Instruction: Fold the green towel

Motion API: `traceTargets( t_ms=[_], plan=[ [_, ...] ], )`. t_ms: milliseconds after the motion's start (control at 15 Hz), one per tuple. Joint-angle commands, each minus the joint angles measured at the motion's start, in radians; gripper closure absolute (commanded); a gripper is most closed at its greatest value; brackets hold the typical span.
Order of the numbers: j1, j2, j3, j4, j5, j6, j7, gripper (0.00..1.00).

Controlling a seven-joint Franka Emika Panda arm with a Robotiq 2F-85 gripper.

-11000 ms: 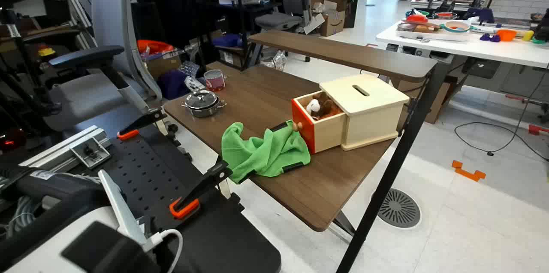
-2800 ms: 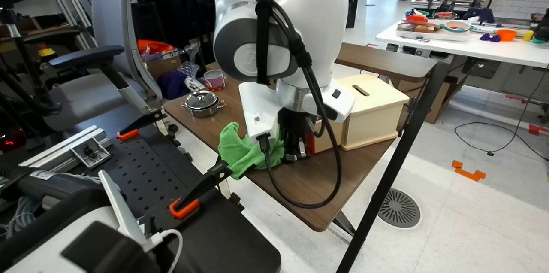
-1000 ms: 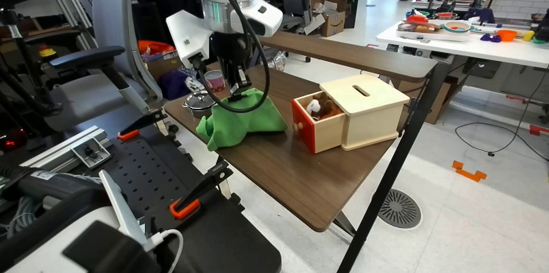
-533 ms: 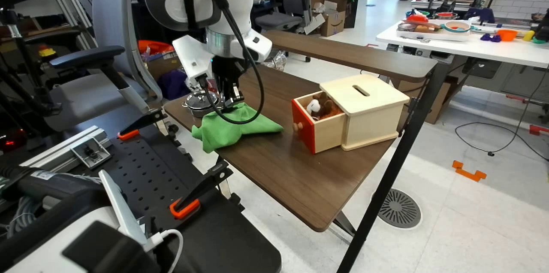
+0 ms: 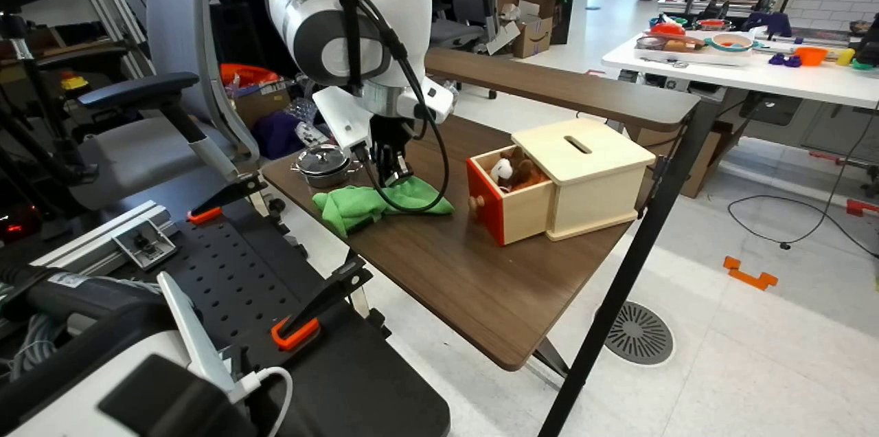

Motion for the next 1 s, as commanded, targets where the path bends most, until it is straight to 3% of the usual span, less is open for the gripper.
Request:
traceTargets(
  t_ms=[0, 467, 667, 800, 867, 933],
  plan=[
    [0.006, 0.017, -0.013, 0.030, -0.037, 0.008, 0.011, 0.52],
    [-0.055, -0.120, 0.049, -0.098, -0.007, 0.036, -0.039, 0.00],
    [-0.120, -0.254, 0.114, -0.205, 0.041, -0.001, -0.073, 0.00],
    [-0.179, -0.350, 0.164, -0.269, 0.096, -0.084, -0.117, 0.00],
    [-0.101, -0.226, 0.101, -0.169, 0.061, -0.020, -0.074, 0.00],
    [-0.107, -0.261, 0.104, -0.191, 0.072, -0.035, -0.083, 0.00]
  ],
)
